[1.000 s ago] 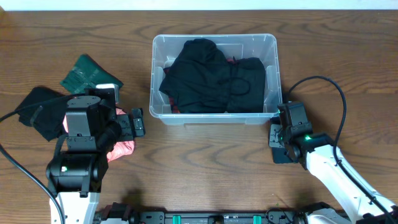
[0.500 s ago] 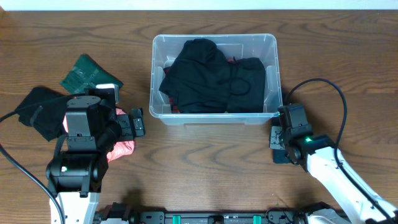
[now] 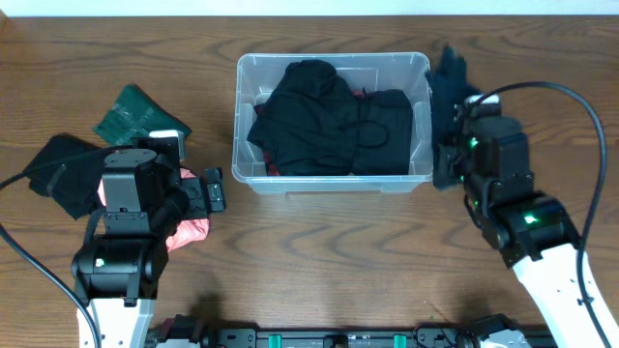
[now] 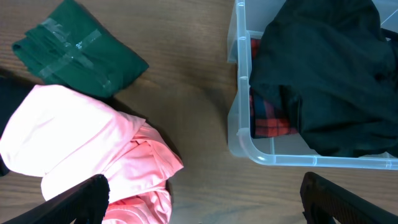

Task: Pack container
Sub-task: 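Lift the dark sock into the container's right side and release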

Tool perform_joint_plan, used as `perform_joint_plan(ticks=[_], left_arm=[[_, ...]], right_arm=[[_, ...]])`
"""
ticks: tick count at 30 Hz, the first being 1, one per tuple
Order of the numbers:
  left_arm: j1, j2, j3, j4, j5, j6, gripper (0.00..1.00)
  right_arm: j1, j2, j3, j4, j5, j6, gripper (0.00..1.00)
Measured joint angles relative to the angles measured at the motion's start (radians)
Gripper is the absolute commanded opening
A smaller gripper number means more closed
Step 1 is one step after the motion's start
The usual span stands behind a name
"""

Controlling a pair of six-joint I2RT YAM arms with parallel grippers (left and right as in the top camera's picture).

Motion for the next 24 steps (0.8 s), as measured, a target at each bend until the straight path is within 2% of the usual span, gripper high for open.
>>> perform_joint_plan(ticks=[10, 19, 24], left_arm=[[0.000, 0.000, 0.000, 0.000, 0.000, 0.000, 0.98], [0.000, 0.000, 0.000, 0.000, 0.000, 0.000, 0.98], [0.000, 0.000, 0.000, 0.000, 0.000, 0.000, 0.98]], right_arm=[[0.000, 0.045, 0.017, 0.204, -0.251, -0.096, 0.01], [0.000, 0.221, 0.017, 0.259, -0.368, 0.134, 0.01], [0.000, 0.281, 0.017, 0.270, -0.481, 0.213, 0.01]])
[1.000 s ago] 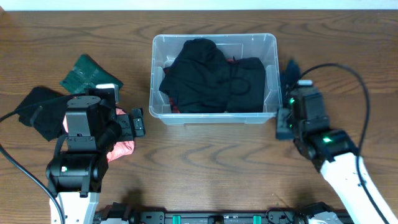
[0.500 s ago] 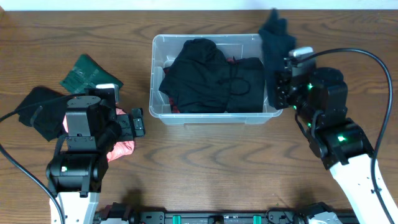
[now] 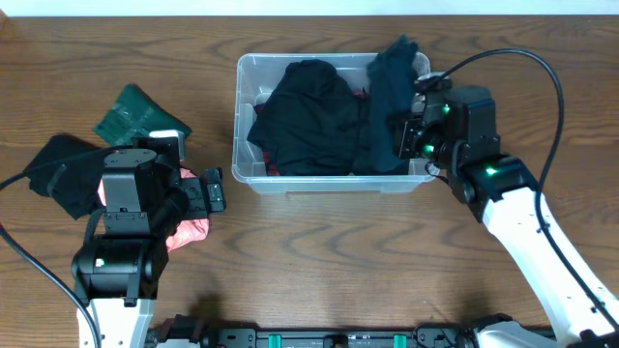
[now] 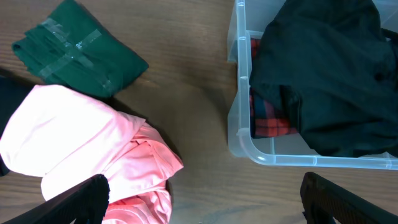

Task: Pack container
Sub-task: 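Lift the dark sock into the container's right side and release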

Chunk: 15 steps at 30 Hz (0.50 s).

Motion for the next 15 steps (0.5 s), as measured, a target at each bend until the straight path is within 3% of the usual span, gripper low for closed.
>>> perform_joint_plan(ticks=[12, 14, 15], left_arm=[[0.000, 0.000, 0.000, 0.000, 0.000, 0.000, 0.98], [0.000, 0.000, 0.000, 0.000, 0.000, 0.000, 0.98], [0.000, 0.000, 0.000, 0.000, 0.000, 0.000, 0.98]], right_arm=[[0.000, 0.011, 0.000, 0.053, -0.152, 0.036, 0.01], [0.000, 0.011, 0.000, 0.042, -0.154, 0.035, 0.07], [0.000, 0.011, 0.003, 0.016, -0.132, 0.039, 0.14]])
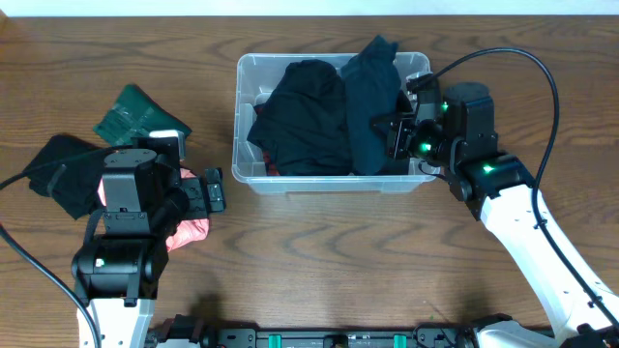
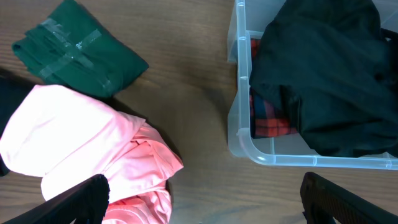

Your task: Pack container

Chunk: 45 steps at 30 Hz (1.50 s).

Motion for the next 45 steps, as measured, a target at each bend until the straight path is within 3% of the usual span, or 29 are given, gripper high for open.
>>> perform_joint_plan(ticks=[1, 2, 3, 5, 7, 10, 13, 16, 17, 19, 20, 26, 35, 40, 45], left_arm=[[0.000, 0.000, 0.000, 0.000, 0.000, 0.000, 0.98], [0.000, 0.000, 0.000, 0.000, 0.000, 0.000, 0.98], [0.000, 0.000, 0.000, -0.001, 0.000, 0.000, 0.98], [0.000, 0.000, 0.000, -0.001, 0.000, 0.000, 0.98], [0.000, 0.000, 0.000, -0.001, 0.000, 0.000, 0.98], [0.000, 0.000, 0.000, -0.001, 0.000, 0.000, 0.98], [0.000, 0.000, 0.000, -0.001, 0.000, 0.000, 0.98], [0.000, 0.000, 0.000, -0.001, 0.000, 0.000, 0.98], [0.000, 0.000, 0.000, -0.001, 0.000, 0.000, 0.98], [0.000, 0.000, 0.000, -0.001, 0.000, 0.000, 0.98], [0.000, 0.000, 0.000, -0.001, 0.000, 0.000, 0.98], [0.000, 0.000, 0.000, -0.002, 0.000, 0.000, 0.98], [0.000, 0.000, 0.000, -0.002, 0.000, 0.000, 0.98], [0.000, 0.000, 0.000, -0.001, 0.000, 0.000, 0.98], [0.000, 0.000, 0.000, -0.001, 0.000, 0.000, 0.98]], right_arm=[[0.000, 0.000, 0.002, -0.057, 0.052, -0.003, 0.36], [-0.001, 0.000, 0.002, -0.077, 0.077, 0.002, 0.43], [-0.006, 0.000, 0.005, -0.138, 0.143, 0.011, 0.63], [-0.011, 0.000, 0.004, -0.221, 0.254, 0.015, 0.84], [-0.022, 0.000, 0.004, -0.268, 0.356, 0.018, 0.90], [-0.026, 0.000, 0.006, -0.264, 0.407, 0.009, 0.91], [-0.026, 0.000, 0.006, -0.247, 0.459, 0.006, 0.86], [-0.025, 0.000, 0.006, -0.185, 0.477, -0.017, 0.71], [-0.024, 0.000, 0.007, -0.159, 0.475, -0.029, 0.56], [-0.020, 0.000, 0.007, -0.105, 0.468, -0.054, 0.11], [-0.014, -0.001, 0.007, -0.075, 0.464, -0.064, 0.01], [0.024, -0.011, 0.007, 0.013, 0.431, -0.129, 0.01], [0.025, 0.102, 0.011, -0.174, 0.510, -0.157, 0.01], [0.025, 0.259, 0.020, -0.190, 0.539, -0.172, 0.01], [0.025, 0.265, 0.027, -0.181, 0.534, -0.183, 0.01]])
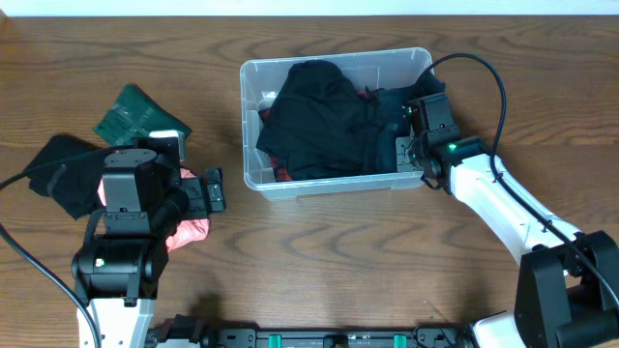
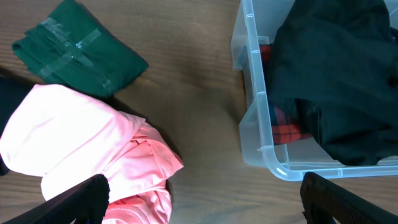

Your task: Pack container

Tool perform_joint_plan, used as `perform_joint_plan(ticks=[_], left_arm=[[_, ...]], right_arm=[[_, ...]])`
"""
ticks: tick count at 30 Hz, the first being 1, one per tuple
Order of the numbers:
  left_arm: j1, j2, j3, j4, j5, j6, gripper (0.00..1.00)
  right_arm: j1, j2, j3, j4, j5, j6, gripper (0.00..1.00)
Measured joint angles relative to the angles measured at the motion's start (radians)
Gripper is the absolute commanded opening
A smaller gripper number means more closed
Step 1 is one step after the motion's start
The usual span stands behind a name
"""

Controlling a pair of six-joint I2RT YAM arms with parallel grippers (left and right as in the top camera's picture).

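Observation:
A clear plastic container (image 1: 334, 187) stands at the table's middle, filled with black clothes (image 1: 319, 121); a red plaid piece (image 2: 287, 132) shows under them. A dark garment (image 1: 387, 108) lies at its right end, and there my right gripper (image 1: 406, 130) reaches down into the bin against it, its fingers hidden among the dark cloth. My left gripper (image 2: 202, 202) hangs open over bare table between a pink garment (image 2: 81, 143) and the container's corner (image 2: 258, 127), holding nothing.
A folded green garment (image 2: 78, 50) lies behind the pink one, and a black garment (image 1: 58, 174) lies at the far left, partly under my left arm. The right arm's cable (image 1: 493, 87) arcs over the table to the container's right.
The right gripper, which held the dark garment draped over the bin's right part, is now low inside the right end with the garment lying in. The bin has shifted slightly right and turned.
The right gripper was first at a dark garment on the table right of the bin. Then it held that garment up over the bin's right rim, then further over the clothes inside. Now the garment lies in the bin. The left arm never moved.

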Motion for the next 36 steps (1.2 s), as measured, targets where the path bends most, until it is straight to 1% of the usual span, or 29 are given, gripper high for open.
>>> perform_joint_plan(ticks=[4, 7, 13, 17, 21, 27, 30, 33, 36], left_arm=[[0.000, 0.000, 0.000, 0.000, 0.000, 0.000, 0.98], [0.000, 0.000, 0.000, 0.000, 0.000, 0.000, 0.98], [0.000, 0.000, 0.000, 0.000, 0.000, 0.000, 0.98], [0.000, 0.000, 0.000, 0.000, 0.000, 0.000, 0.98], [0.000, 0.000, 0.000, 0.000, 0.000, 0.000, 0.98], [0.000, 0.000, 0.000, 0.000, 0.000, 0.000, 0.98], [0.000, 0.000, 0.000, 0.000, 0.000, 0.000, 0.98], [0.000, 0.000, 0.000, -0.002, 0.000, 0.000, 0.98], [0.000, 0.000, 0.000, -0.012, 0.000, 0.000, 0.98]], right_arm=[[0.000, -0.016, 0.001, 0.001, -0.016, -0.005, 0.01], [0.000, -0.076, 0.007, 0.015, -0.029, -0.019, 0.02], [0.000, -0.273, 0.072, 0.194, -0.009, -0.082, 0.01], [0.000, -0.305, 0.095, 0.230, 0.001, -0.117, 0.01], [0.000, -0.213, 0.095, 0.215, 0.009, -0.132, 0.01], [0.000, 0.004, 0.093, 0.215, 0.011, -0.139, 0.01], [0.000, 0.112, 0.092, 0.252, 0.013, -0.141, 0.02], [0.000, 0.180, 0.093, 0.272, 0.024, -0.146, 0.01], [0.000, 0.207, 0.093, 0.272, 0.034, -0.148, 0.01]])
